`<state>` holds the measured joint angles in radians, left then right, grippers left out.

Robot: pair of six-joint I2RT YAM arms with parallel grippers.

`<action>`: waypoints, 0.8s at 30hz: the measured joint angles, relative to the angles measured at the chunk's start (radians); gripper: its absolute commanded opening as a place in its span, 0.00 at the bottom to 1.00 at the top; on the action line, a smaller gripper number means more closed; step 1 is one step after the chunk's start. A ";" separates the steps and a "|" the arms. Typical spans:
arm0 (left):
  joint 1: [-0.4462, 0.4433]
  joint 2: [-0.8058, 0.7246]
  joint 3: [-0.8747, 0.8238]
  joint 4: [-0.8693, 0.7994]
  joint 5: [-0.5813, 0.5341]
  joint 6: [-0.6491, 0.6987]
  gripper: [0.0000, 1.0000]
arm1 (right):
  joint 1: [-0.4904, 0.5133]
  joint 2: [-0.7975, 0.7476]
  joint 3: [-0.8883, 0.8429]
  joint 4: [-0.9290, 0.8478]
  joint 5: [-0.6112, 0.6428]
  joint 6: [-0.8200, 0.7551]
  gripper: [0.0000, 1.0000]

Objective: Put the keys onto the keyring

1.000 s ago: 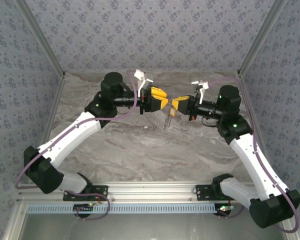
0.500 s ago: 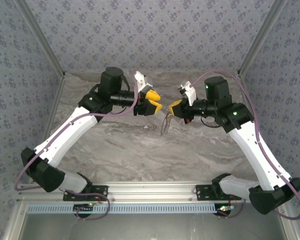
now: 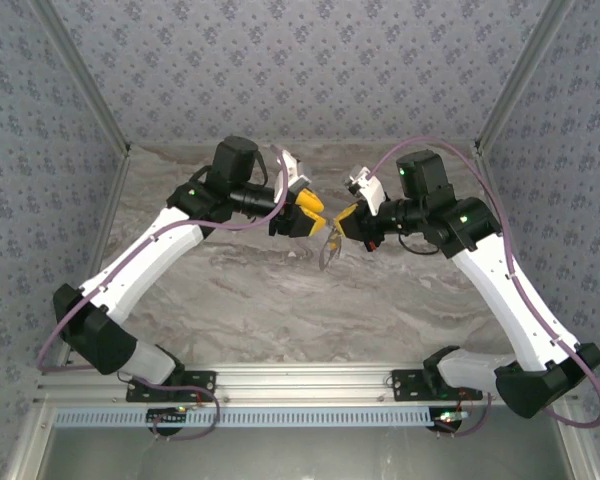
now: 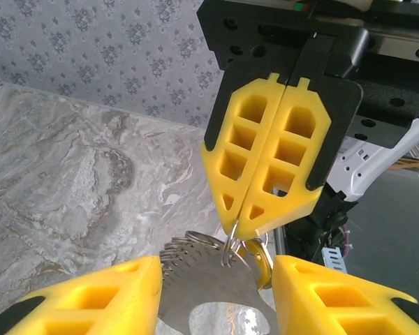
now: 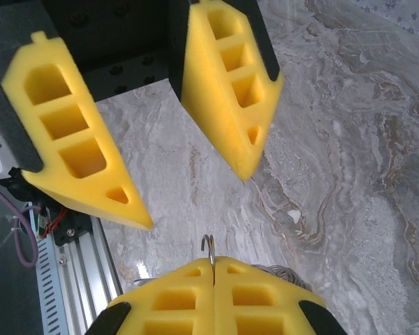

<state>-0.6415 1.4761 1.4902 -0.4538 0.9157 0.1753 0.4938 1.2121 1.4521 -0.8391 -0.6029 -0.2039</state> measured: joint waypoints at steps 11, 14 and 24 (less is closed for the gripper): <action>-0.002 0.019 0.002 0.003 0.031 -0.001 0.43 | 0.000 0.002 0.011 0.011 -0.052 0.005 0.00; -0.006 0.019 0.002 0.008 0.039 -0.003 0.43 | 0.000 0.003 0.011 0.020 -0.061 0.005 0.00; -0.022 0.031 0.007 0.031 0.068 -0.019 0.22 | 0.002 0.008 0.011 0.034 -0.061 0.013 0.00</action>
<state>-0.6636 1.5074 1.4975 -0.4229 0.9840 0.1562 0.4953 1.2205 1.4631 -0.8055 -0.6643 -0.1913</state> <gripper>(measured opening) 0.277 0.065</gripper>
